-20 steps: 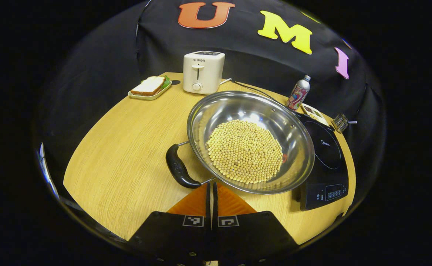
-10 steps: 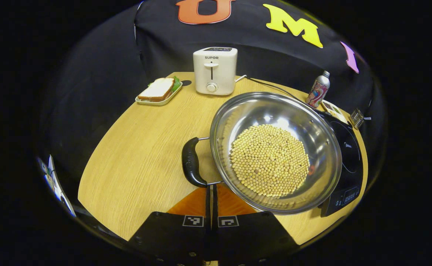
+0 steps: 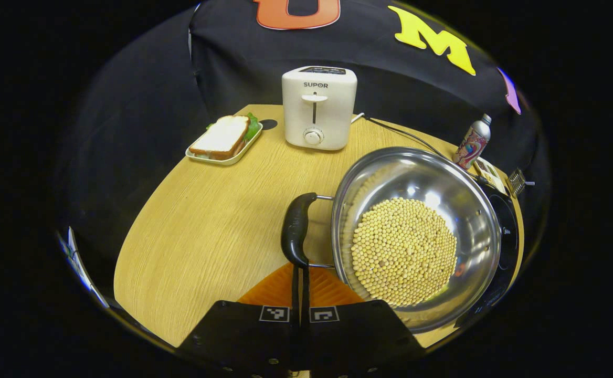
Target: First push the handle of the pot to place it horizontally, then grasp the pot with both hands and set it on the induction cooktop.
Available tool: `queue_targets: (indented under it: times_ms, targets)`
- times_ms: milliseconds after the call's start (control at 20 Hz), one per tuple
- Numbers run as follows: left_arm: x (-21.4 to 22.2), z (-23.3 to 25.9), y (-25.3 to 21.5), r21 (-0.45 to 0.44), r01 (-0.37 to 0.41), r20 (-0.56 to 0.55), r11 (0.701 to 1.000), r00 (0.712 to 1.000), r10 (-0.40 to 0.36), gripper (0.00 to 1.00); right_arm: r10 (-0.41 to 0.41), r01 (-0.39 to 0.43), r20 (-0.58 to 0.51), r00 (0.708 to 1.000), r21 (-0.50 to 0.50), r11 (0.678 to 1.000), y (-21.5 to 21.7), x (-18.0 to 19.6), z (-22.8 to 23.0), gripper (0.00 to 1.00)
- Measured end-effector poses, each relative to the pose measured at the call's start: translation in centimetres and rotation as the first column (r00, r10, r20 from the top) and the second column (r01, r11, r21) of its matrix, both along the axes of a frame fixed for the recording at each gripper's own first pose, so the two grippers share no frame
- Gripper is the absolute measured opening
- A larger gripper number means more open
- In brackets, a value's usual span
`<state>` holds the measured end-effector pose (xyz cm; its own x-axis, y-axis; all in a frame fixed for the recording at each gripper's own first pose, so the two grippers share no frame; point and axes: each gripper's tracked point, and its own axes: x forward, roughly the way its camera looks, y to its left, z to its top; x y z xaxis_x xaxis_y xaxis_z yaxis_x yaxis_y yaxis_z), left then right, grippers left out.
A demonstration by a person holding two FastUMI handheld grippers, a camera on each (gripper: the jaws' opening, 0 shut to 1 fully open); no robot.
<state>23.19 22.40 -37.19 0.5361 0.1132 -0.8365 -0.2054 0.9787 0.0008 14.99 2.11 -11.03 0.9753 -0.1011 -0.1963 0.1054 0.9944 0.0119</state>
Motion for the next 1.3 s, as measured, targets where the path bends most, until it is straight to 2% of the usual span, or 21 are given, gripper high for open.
queue_targets:
  times_ms: [50, 100, 150, 400, 650, 700, 750, 800, 850, 900, 950, 1000, 1050, 1100, 1150, 1200, 1250, 1300]
  targets:
    - [0.5, 0.0, 0.2, 0.007, 0.008, 0.005, 1.000, 1.000, -0.008, 0.00, -0.006, 0.006, 0.000, 1.000, 0.000, 1.000, 0.1, 0.1, 0.0, 0.96]
    - [1.0, 0.0, 0.3, 0.014, 0.012, 0.007, 1.000, 1.000, -0.012, 0.10, -0.004, 0.004, -0.004, 1.000, -0.001, 1.000, 0.3, 0.0, -0.1, 0.96]
    - [1.2, 0.1, 0.4, 0.018, 0.018, 0.007, 1.000, 1.000, -0.018, 0.00, -0.003, 0.003, -0.012, 1.000, -0.001, 1.000, 0.6, 0.0, -0.4, 0.96]
    - [2.3, 0.4, 0.6, 0.033, 0.034, 0.025, 0.999, 0.999, -0.035, 0.00, 0.013, -0.013, -0.026, 1.000, -0.017, 1.000, 2.5, -0.5, -0.5, 0.96]
    - [1.4, 1.2, 1.0, 0.050, 0.043, 0.046, 0.998, 0.998, -0.046, 0.00, 0.026, -0.028, -0.026, 0.999, -0.049, 0.998, 4.4, -1.4, -0.3, 0.96]
    - [1.1, 1.5, 1.2, 0.066, 0.048, 0.048, 0.997, 0.998, -0.051, 0.10, 0.028, -0.029, -0.027, 0.999, -0.054, 0.998, 4.8, -1.5, -0.4, 0.96]
    - [0.8, 1.8, 1.4, 0.074, 0.046, 0.051, 0.996, 0.997, -0.050, 0.00, 0.029, -0.031, -0.029, 0.999, -0.057, 0.998, 5.1, -1.6, -0.4, 1.00]
    - [0.3, 2.4, 1.3, 0.073, 0.045, 0.058, 0.996, 0.997, -0.049, 0.10, 0.037, -0.038, -0.024, 0.999, -0.059, 0.998, 5.6, -1.6, -0.4, 0.96]
    - [-0.2, 3.0, 1.1, 0.065, 0.050, 0.070, 0.997, 0.996, -0.055, 0.00, 0.054, -0.055, -0.021, 0.998, -0.064, 0.996, 6.2, -1.5, -0.5, 1.00]
    - [-0.6, 3.6, 1.0, 0.062, 0.055, 0.085, 0.997, 0.995, -0.060, 0.10, 0.072, -0.074, -0.026, 0.997, -0.067, 0.995, 6.9, -1.3, -0.7, 0.96]
    - [-0.8, 4.5, 1.1, 0.064, 0.057, 0.106, 0.996, 0.992, -0.064, 0.10, 0.083, -0.086, -0.036, 0.996, -0.071, 0.994, 7.4, -1.0, -1.3, 1.00]
    - [-1.0, 5.3, 0.9, 0.055, 0.064, 0.137, 0.996, 0.988, -0.071, 0.10, 0.090, -0.094, -0.046, 0.995, -0.074, 0.993, 7.9, -0.7, -1.7, 1.00]
    - [-1.1, 7.0, 0.1, 0.028, 0.080, 0.176, 0.996, 0.981, -0.084, 0.00, 0.098, -0.102, -0.056, 0.994, -0.075, 0.992, 8.5, -0.3, -2.2, 0.96]
    - [-1.0, 7.8, -0.5, 0.018, 0.101, 0.211, 0.995, 0.972, -0.103, 0.08, 0.108, -0.113, -0.065, 0.992, -0.077, 0.991, 9.3, 0.0, -2.6, 1.00]
    - [-1.4, 8.6, -0.7, 0.027, 0.110, 0.222, 0.994, 0.969, -0.114, 0.38, 0.121, -0.128, -0.078, 0.990, -0.081, 0.988, 10.3, 0.3, -3.2, 0.96]
    - [-1.4, 8.8, -0.2, 0.055, 0.107, 0.230, 0.993, 0.966, -0.117, 0.67, 0.137, -0.145, -0.092, 0.986, -0.085, 0.986, 11.2, 0.7, -3.7, 1.00]
    - [-1.4, 9.3, -0.1, 0.073, 0.109, 0.233, 0.991, 0.965, -0.123, 0.97, 0.152, -0.162, -0.108, 0.983, -0.091, 0.983, 12.3, 0.9, -4.4, 0.96]
    - [-1.6, 9.9, -0.5, 0.072, 0.122, 0.242, 0.990, 0.961, -0.136, 0.96, 0.169, -0.181, -0.121, 0.978, -0.094, 0.979, 13.4, 1.4, -4.9, 0.96]
